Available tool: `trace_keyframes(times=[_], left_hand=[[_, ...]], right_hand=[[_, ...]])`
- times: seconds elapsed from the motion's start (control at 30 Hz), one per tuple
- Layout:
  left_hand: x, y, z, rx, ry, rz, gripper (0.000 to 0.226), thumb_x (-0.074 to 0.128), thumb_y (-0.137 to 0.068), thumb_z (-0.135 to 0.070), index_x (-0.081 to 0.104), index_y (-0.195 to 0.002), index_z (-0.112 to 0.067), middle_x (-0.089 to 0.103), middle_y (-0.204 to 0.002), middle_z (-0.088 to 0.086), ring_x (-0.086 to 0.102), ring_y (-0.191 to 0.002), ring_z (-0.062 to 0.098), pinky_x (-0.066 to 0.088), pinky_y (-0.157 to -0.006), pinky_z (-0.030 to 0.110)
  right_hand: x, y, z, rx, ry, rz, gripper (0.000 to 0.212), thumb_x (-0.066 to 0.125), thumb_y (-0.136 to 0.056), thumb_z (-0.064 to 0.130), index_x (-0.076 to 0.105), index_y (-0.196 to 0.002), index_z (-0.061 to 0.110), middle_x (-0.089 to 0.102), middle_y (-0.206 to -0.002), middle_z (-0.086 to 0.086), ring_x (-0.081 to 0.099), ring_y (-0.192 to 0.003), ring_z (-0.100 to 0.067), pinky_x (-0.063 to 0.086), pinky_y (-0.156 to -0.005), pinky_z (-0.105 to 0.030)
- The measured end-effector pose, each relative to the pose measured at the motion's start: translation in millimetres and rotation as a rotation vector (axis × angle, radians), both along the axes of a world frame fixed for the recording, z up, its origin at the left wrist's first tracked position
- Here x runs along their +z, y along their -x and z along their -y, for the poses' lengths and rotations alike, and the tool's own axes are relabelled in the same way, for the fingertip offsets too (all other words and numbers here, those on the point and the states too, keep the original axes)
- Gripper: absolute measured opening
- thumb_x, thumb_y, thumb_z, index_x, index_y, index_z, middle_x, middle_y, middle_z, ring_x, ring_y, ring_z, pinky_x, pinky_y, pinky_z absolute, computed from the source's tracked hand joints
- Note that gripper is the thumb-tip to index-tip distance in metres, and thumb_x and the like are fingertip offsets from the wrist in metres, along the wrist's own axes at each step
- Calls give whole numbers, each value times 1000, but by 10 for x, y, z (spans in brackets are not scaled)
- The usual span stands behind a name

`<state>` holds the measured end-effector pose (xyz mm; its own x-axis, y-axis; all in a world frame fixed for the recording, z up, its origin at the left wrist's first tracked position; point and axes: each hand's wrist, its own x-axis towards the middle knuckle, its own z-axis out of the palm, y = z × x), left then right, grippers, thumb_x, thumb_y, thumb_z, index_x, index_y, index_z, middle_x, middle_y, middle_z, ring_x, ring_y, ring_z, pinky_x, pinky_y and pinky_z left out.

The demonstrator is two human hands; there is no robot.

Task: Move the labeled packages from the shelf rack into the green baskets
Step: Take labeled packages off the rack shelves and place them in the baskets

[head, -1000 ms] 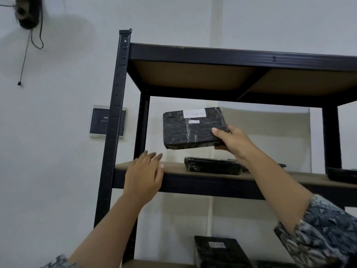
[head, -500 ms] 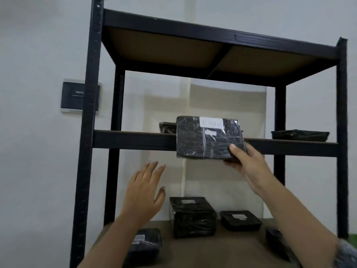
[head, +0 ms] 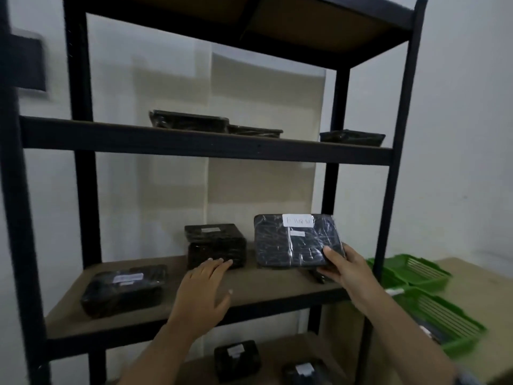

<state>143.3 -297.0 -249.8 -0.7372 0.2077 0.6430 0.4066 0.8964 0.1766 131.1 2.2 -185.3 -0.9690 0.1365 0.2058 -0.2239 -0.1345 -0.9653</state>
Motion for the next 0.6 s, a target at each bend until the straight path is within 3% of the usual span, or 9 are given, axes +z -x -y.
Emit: trace_keyframes(times=[0.13,0.33,0.47,0.6], left_hand=[[-237,87,-559,-62,-19,69,58,42,-88,-45,31,-142,-29,36,-146,-6,27,-135,15,24,-107,33],[-606,242,-1658,-133,-22,123,61,35,-82,-48,44,-135,-20,50,-135,2,42,-127,23,35,-99,38],[-786,394,-2465,-183,-43,191,55,49,-83,-39,45,-135,-22,48,-137,0,39,-130,21,29,-103,35],[-923,553,-3152,-210,-51,237,58,39,-81,-46,46,-133,-22,49,-136,0,40,-127,18,30,-103,33]], right_hand=[[-324,-23,-557,-56,15,73,34,59,-89,13,55,-122,8,63,-115,-14,61,-105,-28,51,-89,-40],[-723,-9,-1615,-114,17,184,27,57,-91,9,54,-117,8,63,-107,-11,60,-104,-31,49,-93,-44],[-911,70,-2365,-147,2,222,24,58,-91,10,55,-115,9,63,-107,-12,62,-101,-31,50,-91,-44],[-1154,217,-3077,-157,-30,257,23,59,-91,12,56,-114,9,65,-108,-12,65,-96,-28,54,-88,-45]])
